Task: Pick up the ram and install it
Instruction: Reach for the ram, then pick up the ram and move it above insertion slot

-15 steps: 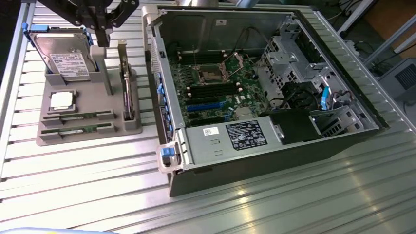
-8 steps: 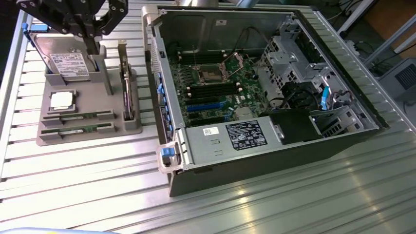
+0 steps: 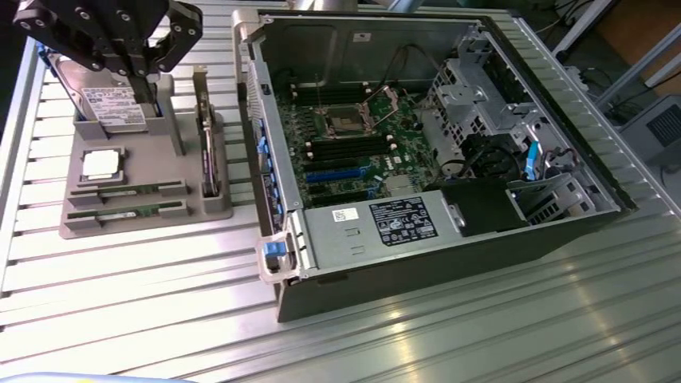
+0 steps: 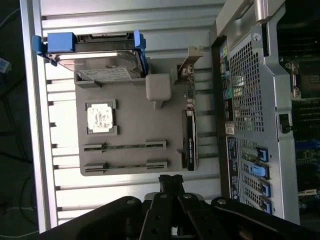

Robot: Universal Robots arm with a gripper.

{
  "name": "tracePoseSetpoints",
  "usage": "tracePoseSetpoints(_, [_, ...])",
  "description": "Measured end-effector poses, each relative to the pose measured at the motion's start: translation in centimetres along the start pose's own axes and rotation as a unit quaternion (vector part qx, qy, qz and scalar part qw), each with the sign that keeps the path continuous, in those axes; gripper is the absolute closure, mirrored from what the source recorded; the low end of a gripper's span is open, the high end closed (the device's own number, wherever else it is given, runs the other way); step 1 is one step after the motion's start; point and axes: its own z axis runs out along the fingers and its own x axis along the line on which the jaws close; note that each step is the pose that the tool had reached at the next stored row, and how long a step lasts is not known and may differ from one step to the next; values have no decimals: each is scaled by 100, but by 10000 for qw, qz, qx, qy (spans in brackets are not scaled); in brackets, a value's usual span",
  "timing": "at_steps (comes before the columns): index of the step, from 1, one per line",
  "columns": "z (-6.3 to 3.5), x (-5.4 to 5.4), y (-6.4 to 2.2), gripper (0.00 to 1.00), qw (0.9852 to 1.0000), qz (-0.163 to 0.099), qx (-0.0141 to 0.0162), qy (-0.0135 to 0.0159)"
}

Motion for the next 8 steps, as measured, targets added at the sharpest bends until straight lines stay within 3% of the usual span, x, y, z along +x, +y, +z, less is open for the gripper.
tracePoseSetpoints(8, [0, 0, -1, 90, 10000, -22, 0, 1])
